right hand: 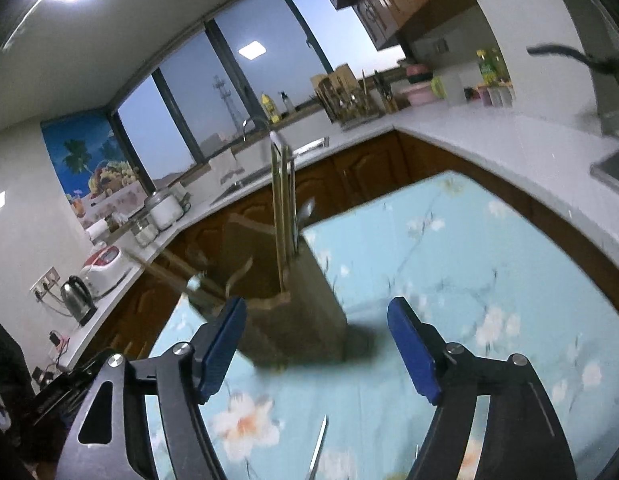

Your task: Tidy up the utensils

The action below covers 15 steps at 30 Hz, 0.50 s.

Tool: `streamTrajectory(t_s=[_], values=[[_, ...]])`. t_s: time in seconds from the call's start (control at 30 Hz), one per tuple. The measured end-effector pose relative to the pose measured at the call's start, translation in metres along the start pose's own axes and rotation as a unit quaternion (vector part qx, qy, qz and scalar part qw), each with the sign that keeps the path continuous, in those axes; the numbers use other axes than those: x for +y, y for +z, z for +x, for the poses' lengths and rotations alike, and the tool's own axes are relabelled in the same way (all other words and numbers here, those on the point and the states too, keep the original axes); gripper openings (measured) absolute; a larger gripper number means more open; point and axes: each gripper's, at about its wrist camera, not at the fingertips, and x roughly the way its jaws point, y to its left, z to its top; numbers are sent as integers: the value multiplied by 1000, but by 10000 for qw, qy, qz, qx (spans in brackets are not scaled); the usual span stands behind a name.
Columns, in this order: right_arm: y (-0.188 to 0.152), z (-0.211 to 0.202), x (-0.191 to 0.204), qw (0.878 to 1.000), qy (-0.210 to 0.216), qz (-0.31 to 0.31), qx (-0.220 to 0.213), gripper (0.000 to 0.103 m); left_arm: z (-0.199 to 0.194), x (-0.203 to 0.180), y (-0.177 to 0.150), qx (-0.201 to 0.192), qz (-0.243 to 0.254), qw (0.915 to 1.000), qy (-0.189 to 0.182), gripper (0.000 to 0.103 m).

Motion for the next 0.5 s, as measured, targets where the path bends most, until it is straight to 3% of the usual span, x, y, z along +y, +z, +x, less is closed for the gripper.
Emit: streamTrajectory(t_s=[0.2, 0.5], values=[[-40, -14, 4, 9993, 76, -172, 327, 76, -21, 11, -31, 159, 8, 9997, 193, 50], [-68, -45, 11, 9985, -14, -460, 284, 79, -45, 11, -60, 98, 210, 9994, 258, 52]])
